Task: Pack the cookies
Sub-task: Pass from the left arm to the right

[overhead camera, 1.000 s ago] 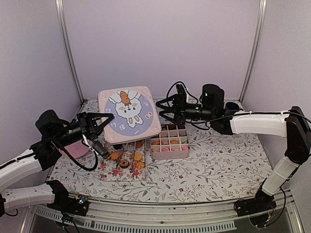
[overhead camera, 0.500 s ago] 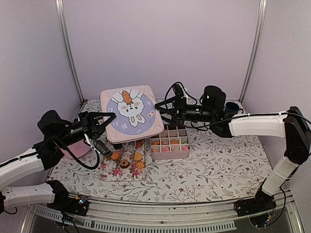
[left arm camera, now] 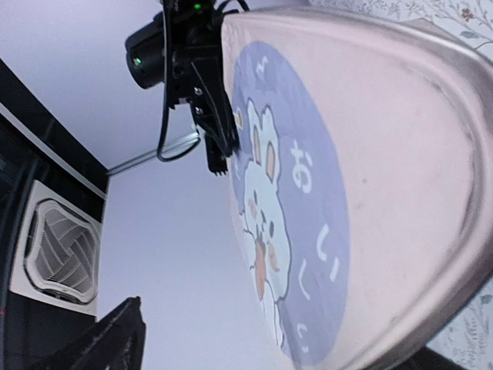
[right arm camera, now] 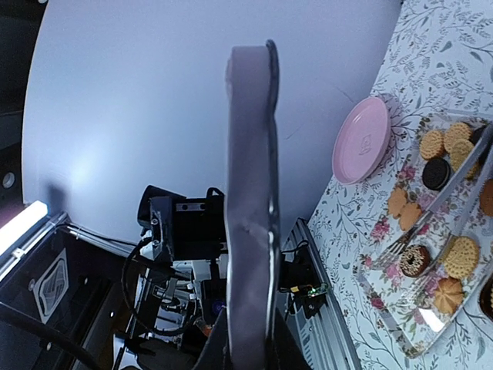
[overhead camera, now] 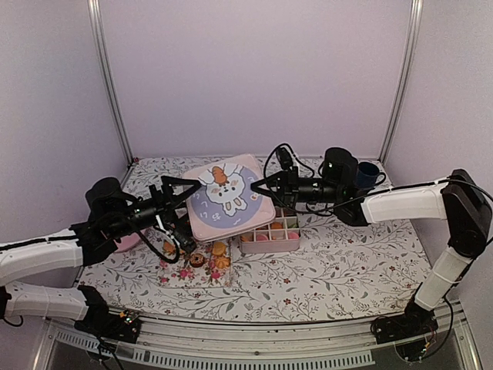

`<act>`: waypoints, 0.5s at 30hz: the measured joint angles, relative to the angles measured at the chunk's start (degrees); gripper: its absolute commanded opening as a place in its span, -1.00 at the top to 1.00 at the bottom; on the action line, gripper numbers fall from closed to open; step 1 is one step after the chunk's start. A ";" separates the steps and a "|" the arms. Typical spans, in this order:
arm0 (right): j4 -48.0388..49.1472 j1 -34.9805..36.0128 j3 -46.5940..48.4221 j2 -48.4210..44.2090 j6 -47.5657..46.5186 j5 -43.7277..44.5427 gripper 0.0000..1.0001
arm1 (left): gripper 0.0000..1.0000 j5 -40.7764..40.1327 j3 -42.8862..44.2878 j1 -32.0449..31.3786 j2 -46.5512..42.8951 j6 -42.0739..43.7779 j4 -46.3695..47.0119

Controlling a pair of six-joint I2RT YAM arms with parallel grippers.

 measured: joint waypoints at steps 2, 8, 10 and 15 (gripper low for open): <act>0.13 -1.97 -2.71 -0.37 0.35 0.02 1.00 | -0.99 -4.50 2.89 -0.94 3.41 -2.62 -4.57; -0.02 -9.97 -11.63 -2.47 1.29 0.20 1.00 | -0.99 -15.21 15.98 -1.38 12.15 -14.84 -23.67; -0.07 -12.50 -14.19 -3.23 1.29 0.20 1.00 | -0.99 -16.85 21.55 -1.36 15.15 -20.44 -32.06; -0.57 -17.18 -17.88 -3.54 0.63 0.22 1.00 | -0.99 -16.28 32.63 0.96 24.44 -31.85 -49.48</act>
